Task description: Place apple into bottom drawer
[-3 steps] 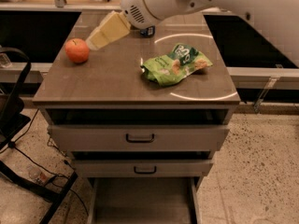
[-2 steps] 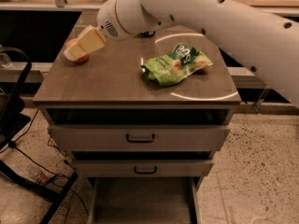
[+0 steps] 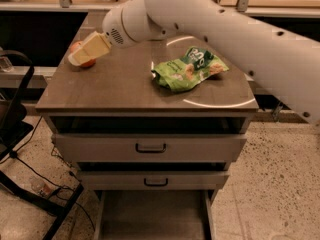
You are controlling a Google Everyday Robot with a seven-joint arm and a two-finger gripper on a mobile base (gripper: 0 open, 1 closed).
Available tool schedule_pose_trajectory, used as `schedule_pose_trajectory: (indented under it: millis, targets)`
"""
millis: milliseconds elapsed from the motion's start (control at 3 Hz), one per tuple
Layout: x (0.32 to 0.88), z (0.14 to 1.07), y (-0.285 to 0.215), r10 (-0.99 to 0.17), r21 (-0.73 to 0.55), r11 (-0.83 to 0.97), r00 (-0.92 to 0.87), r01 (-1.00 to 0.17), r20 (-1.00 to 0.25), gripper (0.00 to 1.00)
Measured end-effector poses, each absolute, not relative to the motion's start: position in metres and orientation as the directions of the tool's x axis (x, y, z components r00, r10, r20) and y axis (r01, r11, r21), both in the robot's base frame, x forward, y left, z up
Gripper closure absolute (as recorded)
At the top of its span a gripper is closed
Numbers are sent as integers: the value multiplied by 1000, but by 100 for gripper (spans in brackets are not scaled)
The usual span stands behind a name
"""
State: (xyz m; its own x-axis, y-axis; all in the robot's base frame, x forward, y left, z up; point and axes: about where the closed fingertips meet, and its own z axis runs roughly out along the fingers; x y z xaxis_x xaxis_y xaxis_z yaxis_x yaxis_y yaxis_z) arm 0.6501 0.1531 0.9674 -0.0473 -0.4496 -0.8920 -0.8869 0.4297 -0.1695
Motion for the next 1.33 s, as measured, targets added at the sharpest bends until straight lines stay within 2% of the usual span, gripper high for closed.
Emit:
schedule_pose_trajectory:
  millis: [333,667,1333]
  targets:
    - [705,925,171,-411,-110,426,-84,-898,-908,0]
    - [733,902,179,-409,-97,427,-97,-899,-908,0]
    - [753,871,213,-356,-63,404,-93,-913,-930,2]
